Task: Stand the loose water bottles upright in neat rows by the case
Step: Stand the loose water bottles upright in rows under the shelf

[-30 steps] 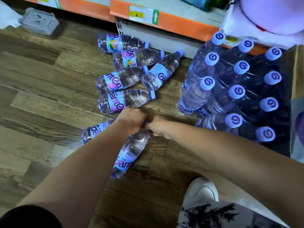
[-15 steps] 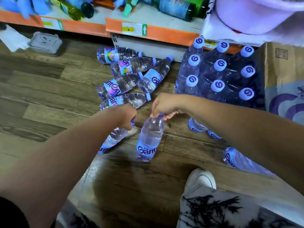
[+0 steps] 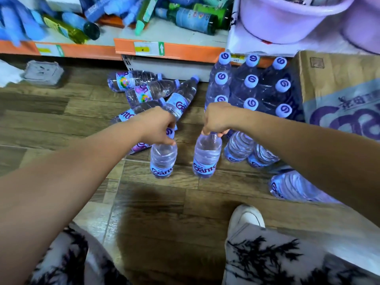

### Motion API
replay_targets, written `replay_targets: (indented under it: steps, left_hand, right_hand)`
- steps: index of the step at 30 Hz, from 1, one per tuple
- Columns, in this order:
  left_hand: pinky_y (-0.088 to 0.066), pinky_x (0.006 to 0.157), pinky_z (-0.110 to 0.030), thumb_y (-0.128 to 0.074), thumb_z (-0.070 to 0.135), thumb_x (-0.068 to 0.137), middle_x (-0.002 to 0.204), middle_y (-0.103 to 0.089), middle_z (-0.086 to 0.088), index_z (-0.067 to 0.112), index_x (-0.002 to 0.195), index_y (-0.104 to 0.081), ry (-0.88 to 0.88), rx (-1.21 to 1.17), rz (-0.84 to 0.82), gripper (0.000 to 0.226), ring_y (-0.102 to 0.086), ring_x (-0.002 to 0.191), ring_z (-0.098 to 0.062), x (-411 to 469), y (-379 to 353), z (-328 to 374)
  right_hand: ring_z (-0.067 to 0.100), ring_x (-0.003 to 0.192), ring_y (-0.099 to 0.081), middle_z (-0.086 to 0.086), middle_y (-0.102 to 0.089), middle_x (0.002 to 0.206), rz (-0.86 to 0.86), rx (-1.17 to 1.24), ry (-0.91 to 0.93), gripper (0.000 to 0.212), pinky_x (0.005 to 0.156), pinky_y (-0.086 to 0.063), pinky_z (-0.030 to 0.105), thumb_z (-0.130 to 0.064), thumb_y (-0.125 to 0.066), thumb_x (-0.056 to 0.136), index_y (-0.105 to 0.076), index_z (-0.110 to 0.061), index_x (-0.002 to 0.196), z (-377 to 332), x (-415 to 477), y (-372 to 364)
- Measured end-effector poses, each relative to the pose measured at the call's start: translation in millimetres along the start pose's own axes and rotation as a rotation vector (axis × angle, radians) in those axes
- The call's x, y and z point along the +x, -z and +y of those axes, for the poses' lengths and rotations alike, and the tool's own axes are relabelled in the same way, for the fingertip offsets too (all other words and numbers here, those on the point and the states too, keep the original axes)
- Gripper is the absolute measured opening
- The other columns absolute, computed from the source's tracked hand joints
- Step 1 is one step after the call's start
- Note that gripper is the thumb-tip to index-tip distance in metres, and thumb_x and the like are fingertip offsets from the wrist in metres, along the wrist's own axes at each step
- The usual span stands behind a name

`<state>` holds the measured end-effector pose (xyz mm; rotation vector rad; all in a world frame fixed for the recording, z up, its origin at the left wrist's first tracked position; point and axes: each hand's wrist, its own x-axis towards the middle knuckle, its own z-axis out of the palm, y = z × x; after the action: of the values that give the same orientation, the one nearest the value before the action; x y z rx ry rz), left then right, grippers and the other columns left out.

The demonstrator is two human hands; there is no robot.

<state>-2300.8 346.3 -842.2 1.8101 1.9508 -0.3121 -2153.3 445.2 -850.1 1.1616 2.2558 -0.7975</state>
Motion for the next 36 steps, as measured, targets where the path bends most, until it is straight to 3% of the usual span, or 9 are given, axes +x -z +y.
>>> replay_targets:
  steps: [4,7,11,14,20,25,31,33,36]
  left_hand:
    - [-0.045,0.073,-0.030,-0.072,0.037,0.076,0.096,-0.064,-0.010,0.010,0.103,-0.062,-0.032,-0.024,0.062,0.040,-0.057,0.091,-0.026,5.1,4.4,10.7]
    - [-0.044,0.072,-0.031,-0.073,0.035,0.075,0.088,-0.059,-0.008,0.009,0.099,-0.061,-0.049,-0.066,0.092,0.037,-0.048,0.081,-0.022,10.1,2.8,18.7]
    - [-0.049,0.074,-0.035,-0.073,0.032,0.073,0.094,-0.065,-0.011,0.011,0.093,-0.059,-0.083,-0.046,0.099,0.033,-0.053,0.084,-0.026,15.3,1.2,24.8]
    - [-0.046,0.072,-0.032,-0.073,0.033,0.073,0.095,-0.066,-0.010,0.011,0.097,-0.060,-0.080,-0.027,0.112,0.035,-0.057,0.092,-0.029,15.6,3.3,27.3]
    - [-0.045,0.070,-0.032,-0.073,0.034,0.074,0.091,-0.063,-0.008,0.013,0.096,-0.059,-0.085,0.017,0.118,0.034,-0.055,0.089,-0.026,16.0,7.3,28.2]
    - [-0.045,0.068,-0.033,-0.070,0.028,0.074,0.091,-0.058,-0.008,0.013,0.098,-0.059,-0.068,0.020,0.126,0.030,-0.056,0.094,-0.028,19.8,12.4,26.7]
    - [-0.042,0.067,-0.031,-0.071,0.031,0.073,0.099,-0.062,-0.010,0.015,0.099,-0.058,-0.040,0.015,0.166,0.032,-0.058,0.095,-0.030,28.9,20.8,24.6]
    - [-0.046,0.070,-0.033,-0.070,0.029,0.074,0.099,-0.063,-0.011,0.015,0.096,-0.058,-0.044,0.015,0.178,0.029,-0.058,0.094,-0.031,30.1,22.5,23.6]
    - [-0.044,0.068,-0.032,-0.070,0.027,0.074,0.095,-0.060,-0.009,0.015,0.094,-0.058,-0.033,-0.007,0.193,0.027,-0.057,0.092,-0.030,30.3,26.1,23.7]
  right_hand:
    - [0.022,0.063,-0.060,-0.002,-0.050,0.035,0.050,-0.204,0.039,0.026,0.053,-0.039,0.020,-0.032,-0.059,0.086,-0.065,-0.012,0.070,-2.0,-7.4,5.9]
    - [0.024,0.075,-0.054,0.001,-0.046,0.052,0.134,-0.301,0.105,0.025,0.044,-0.030,0.022,-0.028,-0.061,0.085,-0.056,-0.011,0.067,-2.3,-14.4,1.9]
    - [0.027,0.073,-0.049,0.007,-0.044,0.060,0.217,-0.307,0.098,0.034,0.050,-0.035,0.026,-0.019,-0.068,0.080,-0.044,-0.005,0.061,2.8,-17.6,0.9]
    - [0.025,0.067,-0.049,0.005,-0.043,0.055,0.219,-0.305,0.094,0.039,0.042,-0.028,0.024,-0.018,-0.069,0.078,-0.043,-0.010,0.051,4.7,-18.3,3.9]
    - [0.016,0.048,-0.039,0.002,-0.043,0.051,0.180,-0.330,0.094,0.038,0.041,-0.027,0.024,-0.017,-0.066,0.078,-0.041,-0.010,0.051,11.0,-20.3,0.2]
    - [0.015,0.048,-0.037,0.002,-0.040,0.054,0.166,-0.304,0.095,0.041,0.041,-0.027,0.024,-0.022,-0.069,0.078,-0.038,-0.010,0.053,16.0,-20.3,-1.8]
    - [0.026,0.072,-0.048,0.004,-0.045,0.066,0.183,-0.250,0.145,0.034,0.046,-0.033,0.025,-0.028,-0.069,0.077,-0.044,-0.010,0.065,18.5,-17.1,-2.1]
    - [0.027,0.080,-0.051,0.009,-0.063,0.083,0.144,-0.264,0.179,0.029,0.057,-0.040,0.027,-0.032,-0.069,0.079,-0.061,-0.005,0.087,19.1,-16.2,1.9]
    - [0.025,0.083,-0.051,0.012,-0.068,0.101,0.115,-0.277,0.206,0.038,0.066,-0.040,0.028,-0.032,-0.068,0.080,-0.065,-0.004,0.105,20.9,-16.3,4.3]
